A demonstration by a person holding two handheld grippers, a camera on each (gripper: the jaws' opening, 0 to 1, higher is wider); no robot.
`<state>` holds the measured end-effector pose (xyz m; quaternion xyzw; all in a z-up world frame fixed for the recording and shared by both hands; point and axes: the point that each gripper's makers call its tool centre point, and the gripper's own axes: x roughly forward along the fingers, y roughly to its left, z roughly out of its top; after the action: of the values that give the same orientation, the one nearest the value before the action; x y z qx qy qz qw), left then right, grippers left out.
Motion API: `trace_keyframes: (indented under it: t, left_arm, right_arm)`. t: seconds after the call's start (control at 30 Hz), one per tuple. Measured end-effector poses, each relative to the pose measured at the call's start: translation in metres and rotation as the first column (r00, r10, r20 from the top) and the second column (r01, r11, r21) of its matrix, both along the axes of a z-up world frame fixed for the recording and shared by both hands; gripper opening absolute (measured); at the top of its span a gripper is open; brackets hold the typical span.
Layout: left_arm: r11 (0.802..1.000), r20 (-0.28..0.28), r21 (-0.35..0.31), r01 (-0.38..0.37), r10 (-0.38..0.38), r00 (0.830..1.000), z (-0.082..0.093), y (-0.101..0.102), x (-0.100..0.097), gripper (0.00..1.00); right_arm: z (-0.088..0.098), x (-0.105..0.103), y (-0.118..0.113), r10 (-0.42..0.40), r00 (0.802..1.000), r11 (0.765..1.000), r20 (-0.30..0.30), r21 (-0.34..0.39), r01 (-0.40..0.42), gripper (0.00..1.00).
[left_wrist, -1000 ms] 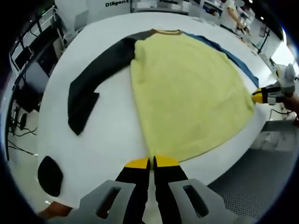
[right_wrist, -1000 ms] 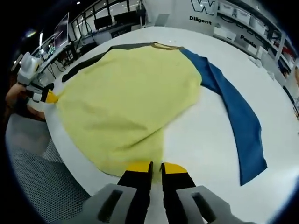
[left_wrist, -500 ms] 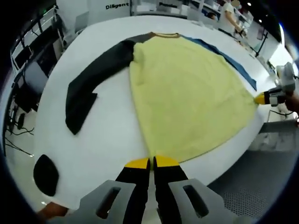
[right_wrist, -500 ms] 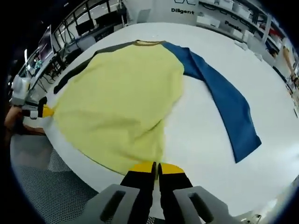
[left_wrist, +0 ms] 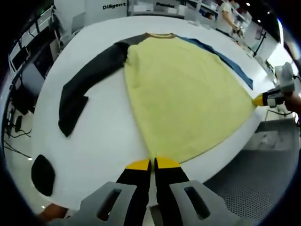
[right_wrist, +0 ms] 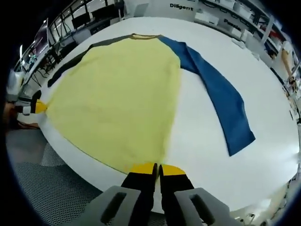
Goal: Fold the garment on the visible template until the final outline fits inside the template.
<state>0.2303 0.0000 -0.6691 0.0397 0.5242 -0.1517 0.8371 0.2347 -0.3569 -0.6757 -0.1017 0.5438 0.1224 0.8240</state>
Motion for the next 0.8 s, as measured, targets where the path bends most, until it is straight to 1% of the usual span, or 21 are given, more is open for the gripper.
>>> trace_keyframes:
  t: [0.07, 0.17, 0.3, 0.6, 0.8]
  left_arm:
    - [1.000, -0.005, 0.004, 0.008, -0.008, 1.000, -0.001, -0.002, -0.002, 0.00]
    - [1.000, -0.019, 0.013, 0.028, -0.028, 0.999, -0.003, -0.007, -0.005, 0.00]
    - [0.998, -0.029, 0.031, 0.051, -0.050, 0.998, -0.006, -0.009, -0.008, 0.00]
    - [0.998, -0.039, 0.032, 0.052, -0.050, 0.998, -0.009, -0.008, -0.010, 0.00]
    - [0.997, -0.034, 0.052, 0.065, -0.063, 0.997, -0.009, -0.007, -0.010, 0.00]
  right_arm:
    - [-0.001, 0.001, -0.001, 0.009, 1.000, 1.000, 0.000, -0.015, -0.009, 0.00]
    - [-0.005, 0.000, -0.005, 0.032, 0.999, 0.998, -0.016, -0.052, -0.033, 0.00]
    - [-0.007, -0.001, -0.010, 0.039, 0.999, 0.997, -0.034, -0.072, -0.042, 0.00]
    - [-0.007, -0.003, -0.011, 0.042, 0.998, 0.997, -0.045, -0.063, -0.044, 0.00]
    - [-0.007, -0.004, -0.012, 0.036, 0.998, 0.998, -0.047, -0.052, -0.038, 0.00]
